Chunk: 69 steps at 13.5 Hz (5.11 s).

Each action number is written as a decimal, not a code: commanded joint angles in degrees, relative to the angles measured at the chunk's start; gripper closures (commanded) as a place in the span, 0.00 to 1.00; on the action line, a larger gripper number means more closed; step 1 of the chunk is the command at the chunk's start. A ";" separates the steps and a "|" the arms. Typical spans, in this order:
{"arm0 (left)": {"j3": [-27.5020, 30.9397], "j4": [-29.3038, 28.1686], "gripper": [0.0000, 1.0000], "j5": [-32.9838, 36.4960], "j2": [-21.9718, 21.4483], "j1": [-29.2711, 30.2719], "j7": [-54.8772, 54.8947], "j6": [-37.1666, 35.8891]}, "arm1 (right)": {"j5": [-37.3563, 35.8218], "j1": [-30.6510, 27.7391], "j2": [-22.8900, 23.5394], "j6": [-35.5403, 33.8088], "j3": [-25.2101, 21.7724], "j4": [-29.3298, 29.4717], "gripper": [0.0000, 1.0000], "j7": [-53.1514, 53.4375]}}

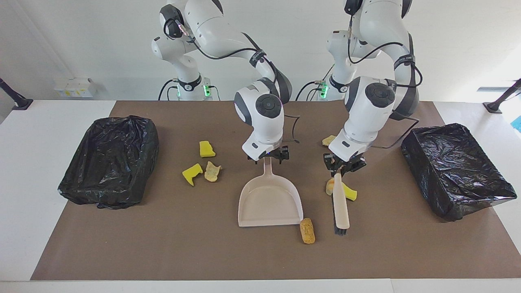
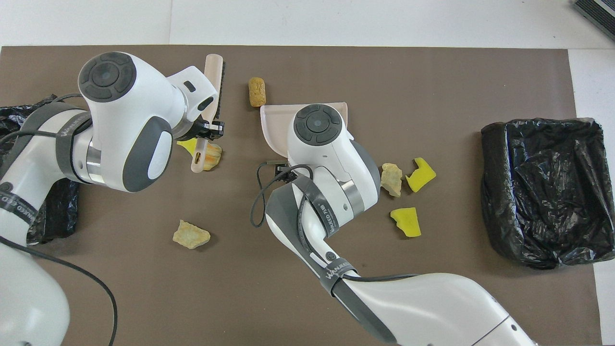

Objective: Sweep and dump trash in bin

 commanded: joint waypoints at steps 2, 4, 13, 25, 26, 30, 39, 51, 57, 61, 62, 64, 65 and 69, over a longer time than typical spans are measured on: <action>0.08 3.48 1.00 -0.77 2.16 0.15 0.59 0.06 | 1.14 -0.39 -3.32 1.93 0.72 -5.17 0.96 -2.35; 0.08 3.48 1.00 -0.77 2.16 0.15 0.68 0.15 | 1.92 -0.74 -3.23 1.49 0.72 -4.99 1.00 -2.17; -0.36 6.29 1.00 3.62 5.15 -2.57 8.57 -0.73 | 4.74 -6.62 -9.80 -0.26 0.54 -9.10 1.00 -34.73; -0.10 3.22 1.00 10.31 4.99 -1.44 23.94 -10.55 | -14.33 -13.49 -17.91 0.70 0.54 -18.27 1.00 -97.34; -0.10 2.26 1.00 10.22 3.32 -1.08 26.40 -13.10 | -13.90 -13.23 -17.91 0.79 0.63 -18.27 1.00 -97.97; 0.42 -0.83 1.00 10.39 0.14 0.94 29.24 -21.28 | -13.37 -12.18 -18.26 0.88 0.63 -18.53 1.00 -96.50; 0.43 2.34 1.00 6.18 1.45 3.58 32.14 -7.53 | -20.10 -10.33 -18.26 -2.02 0.63 -20.64 1.00 -88.78; 0.52 3.30 1.00 6.78 4.54 4.72 27.30 -20.12 | -18.65 -8.74 -17.47 2.62 0.63 -22.48 1.00 -83.91; 0.52 1.36 1.00 14.17 -2.14 4.19 35.31 -31.76 | -17.85 -8.92 -16.94 5.71 0.63 -23.98 1.00 -84.71; 0.52 0.06 1.00 13.82 -1.71 8.04 34.96 -21.42 | -17.23 -8.92 -16.85 5.97 0.72 -23.98 1.00 -84.71; 0.52 -2.21 1.00 13.38 -2.14 9.63 34.87 -17.21 | -17.15 -8.92 -16.59 6.06 0.72 -23.98 1.00 -84.71; 0.43 -6.18 1.00 13.29 -2.41 11.22 35.13 -9.99 | -17.14 -8.92 -16.50 6.06 0.63 -23.98 1.00 -84.71; 0.51 -5.84 1.00 12.42 -1.54 11.23 35.13 -8.48 | -17.06 -8.92 -16.41 6.15 0.72 -23.98 1.00 -84.62; 0.08 -6.89 1.00 10.74 1.28 8.78 34.87 -4.87 | -17.06 -8.83 -16.33 6.68 0.63 -23.98 1.00 -84.62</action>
